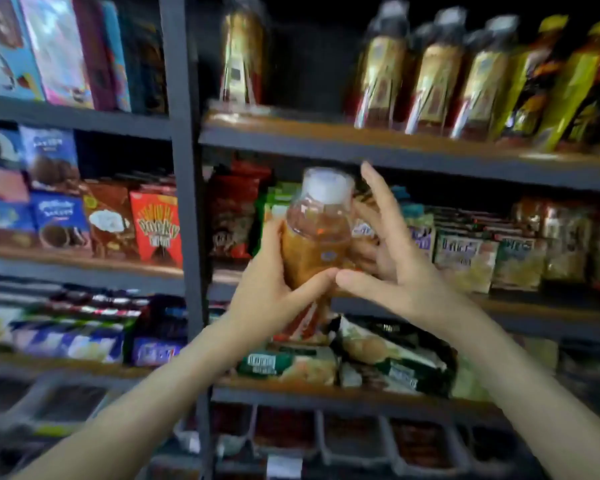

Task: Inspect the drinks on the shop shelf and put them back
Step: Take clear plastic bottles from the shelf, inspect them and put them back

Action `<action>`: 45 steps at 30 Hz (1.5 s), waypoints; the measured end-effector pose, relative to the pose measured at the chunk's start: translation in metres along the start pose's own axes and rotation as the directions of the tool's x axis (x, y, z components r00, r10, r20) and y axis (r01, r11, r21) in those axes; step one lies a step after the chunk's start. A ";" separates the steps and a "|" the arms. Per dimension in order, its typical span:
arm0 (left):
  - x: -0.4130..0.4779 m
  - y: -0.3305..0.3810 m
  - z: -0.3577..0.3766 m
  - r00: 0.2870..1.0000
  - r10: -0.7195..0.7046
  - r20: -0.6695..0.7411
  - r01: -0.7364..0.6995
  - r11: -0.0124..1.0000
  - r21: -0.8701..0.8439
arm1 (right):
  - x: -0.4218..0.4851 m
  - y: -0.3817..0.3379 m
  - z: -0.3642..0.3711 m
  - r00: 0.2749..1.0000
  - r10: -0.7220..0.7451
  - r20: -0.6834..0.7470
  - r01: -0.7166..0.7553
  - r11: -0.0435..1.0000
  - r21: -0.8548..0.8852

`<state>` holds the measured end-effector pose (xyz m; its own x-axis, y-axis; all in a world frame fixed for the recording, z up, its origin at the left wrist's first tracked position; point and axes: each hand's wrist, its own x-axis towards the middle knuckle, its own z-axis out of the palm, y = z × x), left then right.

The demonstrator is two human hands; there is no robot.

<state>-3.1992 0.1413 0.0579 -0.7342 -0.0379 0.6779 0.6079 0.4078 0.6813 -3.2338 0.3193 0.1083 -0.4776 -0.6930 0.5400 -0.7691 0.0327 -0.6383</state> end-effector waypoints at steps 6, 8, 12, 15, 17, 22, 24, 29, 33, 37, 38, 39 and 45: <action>-0.119 -0.031 0.028 0.940 -0.298 0.168 0.264 0.944 0.198 | -0.083 0.036 0.082 0.970 0.239 -0.048 -0.232 0.964 0.129; -0.140 -0.037 0.032 0.945 -0.281 0.167 0.235 0.940 0.248 | -0.102 0.042 0.097 0.972 0.230 -0.046 -0.225 0.970 0.098; -0.159 -0.047 0.033 0.951 -0.208 0.230 0.135 0.946 0.295 | -0.123 0.048 0.110 0.968 0.249 -0.014 -0.247 0.964 0.097; -0.162 -0.045 0.030 0.941 -0.237 0.243 0.160 0.941 0.299 | -0.129 0.049 0.119 0.956 0.290 -0.038 -0.285 0.952 0.109; -0.164 -0.043 0.025 0.928 -0.311 0.204 0.245 0.924 0.294 | -0.126 0.048 0.124 0.936 0.349 -0.047 -0.336 0.926 0.174; -0.163 -0.047 0.013 0.727 -0.668 0.158 0.685 0.689 -0.235 | -0.123 0.056 0.137 0.928 0.372 0.007 -0.371 0.927 0.047; -0.158 -0.051 0.007 0.518 -0.811 0.270 0.830 0.401 -0.387 | -0.126 0.062 0.141 0.949 0.304 0.078 -0.295 0.949 -0.109; -0.152 -0.054 -0.005 0.253 -0.826 0.504 0.907 0.022 -0.420 | -0.124 0.066 0.151 0.897 0.237 0.372 -0.197 0.970 -0.143; -0.152 -0.055 -0.009 0.124 -0.819 0.560 0.955 -0.055 -0.291 | -0.122 0.066 0.166 0.951 0.233 0.202 -0.218 0.971 -0.094; -0.161 -0.063 -0.015 0.127 -0.846 0.518 0.991 0.127 -0.036 | -0.124 0.066 0.171 0.889 0.443 -0.111 -0.434 0.895 0.097; -0.164 -0.063 -0.017 0.177 -0.857 0.484 0.969 0.238 0.067 | -0.122 0.067 0.170 0.858 0.490 -0.153 -0.469 0.869 0.155; -0.167 -0.061 -0.018 0.252 -0.851 0.461 0.917 0.362 0.169 | -0.120 0.069 0.168 0.826 0.536 -0.176 -0.493 0.837 0.237; -0.177 -0.074 -0.024 0.890 -0.331 0.313 0.130 0.842 0.523 | -0.110 0.078 0.157 0.626 0.766 -0.144 -0.425 0.491 0.761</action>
<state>-3.1069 0.0961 -0.1056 -0.9496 0.1162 0.2912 0.2585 0.8157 0.5175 -3.1746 0.2854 -0.0867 -0.9497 -0.3049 -0.0719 0.1488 -0.2372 -0.9600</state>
